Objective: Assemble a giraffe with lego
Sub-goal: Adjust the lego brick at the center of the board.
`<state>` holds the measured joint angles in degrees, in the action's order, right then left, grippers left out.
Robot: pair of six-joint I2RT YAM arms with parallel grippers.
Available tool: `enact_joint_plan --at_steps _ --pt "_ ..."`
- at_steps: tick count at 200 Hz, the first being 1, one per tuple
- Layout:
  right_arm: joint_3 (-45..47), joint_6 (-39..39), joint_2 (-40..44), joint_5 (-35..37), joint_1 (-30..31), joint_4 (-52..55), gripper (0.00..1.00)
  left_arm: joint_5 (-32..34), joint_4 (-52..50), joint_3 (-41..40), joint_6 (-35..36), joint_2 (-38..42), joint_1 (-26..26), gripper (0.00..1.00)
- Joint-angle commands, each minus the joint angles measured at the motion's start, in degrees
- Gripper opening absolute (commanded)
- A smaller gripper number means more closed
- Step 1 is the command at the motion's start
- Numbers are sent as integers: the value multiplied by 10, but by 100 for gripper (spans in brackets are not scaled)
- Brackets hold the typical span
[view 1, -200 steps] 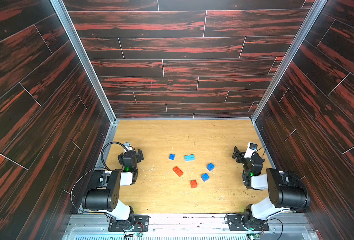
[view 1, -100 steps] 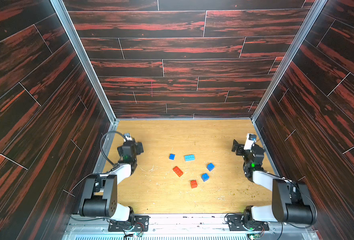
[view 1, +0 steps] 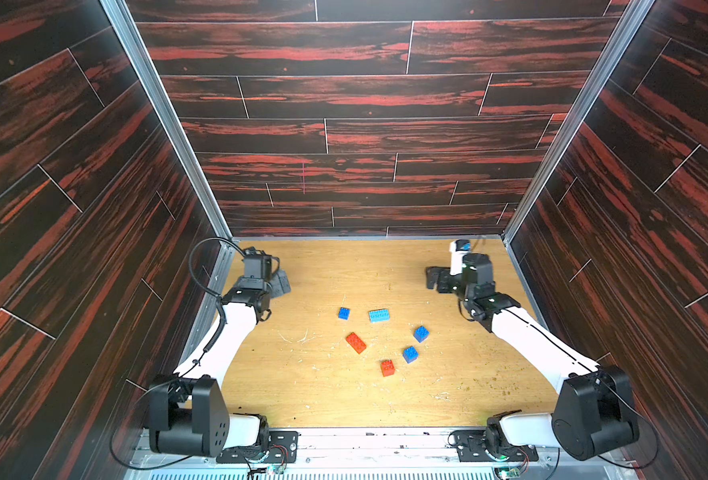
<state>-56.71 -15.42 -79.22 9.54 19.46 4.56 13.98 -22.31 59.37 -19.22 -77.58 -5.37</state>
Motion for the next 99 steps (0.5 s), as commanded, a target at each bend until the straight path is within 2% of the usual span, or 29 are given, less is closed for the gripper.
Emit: enact_joint_plan --at_steps 1,47,63,99 --pt "-26 -75 -16 -29 13 126 98 -8 -111 9 -4 26 -23 100" --pt "-69 -82 -43 63 124 245 98 -59 -157 -2 1 32 -68 100" --pt "-55 -131 -33 59 136 265 98 -63 -159 -4 -5 36 -83 100" --pt "3 -293 19 43 139 296 96 -84 -159 -6 -31 51 -98 100"
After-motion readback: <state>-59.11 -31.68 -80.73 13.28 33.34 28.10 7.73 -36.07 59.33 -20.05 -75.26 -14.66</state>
